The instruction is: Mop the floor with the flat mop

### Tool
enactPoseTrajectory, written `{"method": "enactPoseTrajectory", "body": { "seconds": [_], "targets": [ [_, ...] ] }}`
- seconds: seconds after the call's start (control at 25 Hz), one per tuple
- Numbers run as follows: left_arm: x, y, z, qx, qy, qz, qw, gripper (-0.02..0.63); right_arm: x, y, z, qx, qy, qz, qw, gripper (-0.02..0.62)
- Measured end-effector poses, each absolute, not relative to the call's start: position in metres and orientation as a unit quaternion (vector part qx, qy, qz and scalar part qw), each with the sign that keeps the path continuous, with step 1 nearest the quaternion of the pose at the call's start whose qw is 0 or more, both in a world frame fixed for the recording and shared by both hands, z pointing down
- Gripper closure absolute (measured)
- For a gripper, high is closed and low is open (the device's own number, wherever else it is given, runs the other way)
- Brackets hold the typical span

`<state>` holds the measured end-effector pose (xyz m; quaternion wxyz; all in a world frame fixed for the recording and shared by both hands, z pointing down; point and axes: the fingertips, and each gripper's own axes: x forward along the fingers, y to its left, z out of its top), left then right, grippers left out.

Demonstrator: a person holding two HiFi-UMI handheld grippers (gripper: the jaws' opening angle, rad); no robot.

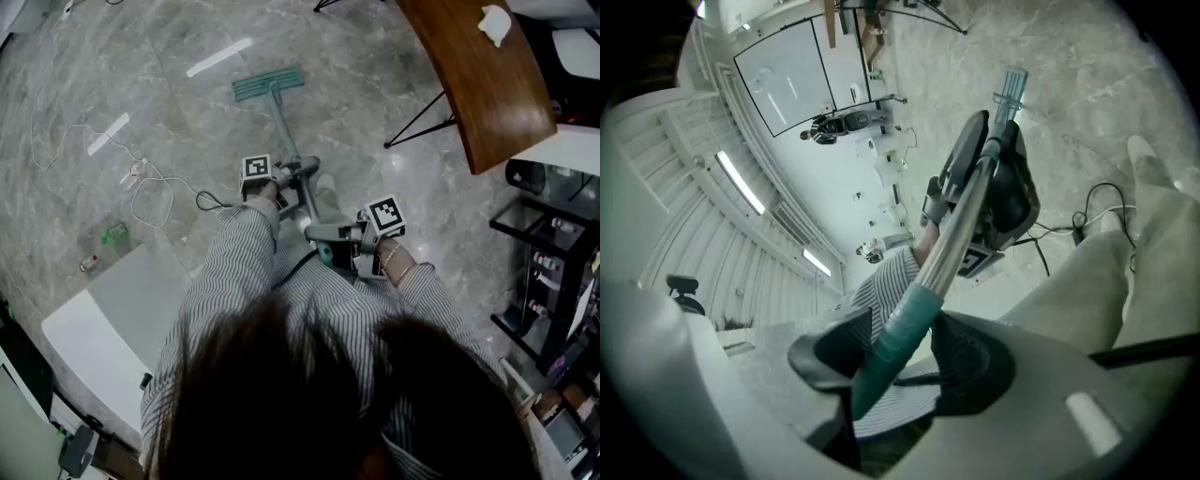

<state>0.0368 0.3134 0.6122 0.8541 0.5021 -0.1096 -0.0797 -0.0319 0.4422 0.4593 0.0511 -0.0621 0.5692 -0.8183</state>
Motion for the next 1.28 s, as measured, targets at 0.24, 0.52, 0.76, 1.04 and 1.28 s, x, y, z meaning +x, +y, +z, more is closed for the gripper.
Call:
{"method": "enactPoseTrajectory", "body": {
  "seconds": [0.24,0.52,0.76,1.04,1.28],
  "targets": [
    [0.073,0.289,0.606,0.492,-0.138,-0.115,0.852,0.455,0.012,0.415,0.445,-0.035,0.551,-0.833,0.043,0.394],
    [0.099,0.273,0.611,0.464,-0.183,-0.184,0.847,0.463,0.052,0.406,0.447,-0.027,0.552,-0.833,0.033,0.394],
    [0.112,0.284,0.591,0.446,-0.127,-0.194,0.865,0.431,0.072,0.399,0.448,-0.022,0.547,-0.836,0.031,0.396],
    [0.106,0.247,0.587,0.467,-0.151,-0.219,0.843,0.436,0.077,0.362,0.450,-0.022,0.544,-0.839,-0.002,0.396],
    [0.078,0.149,0.607,0.461,-0.193,-0.247,0.830,0.437,0.050,0.273,0.473,-0.048,0.544,-0.835,-0.064,0.408]
  ]
}}
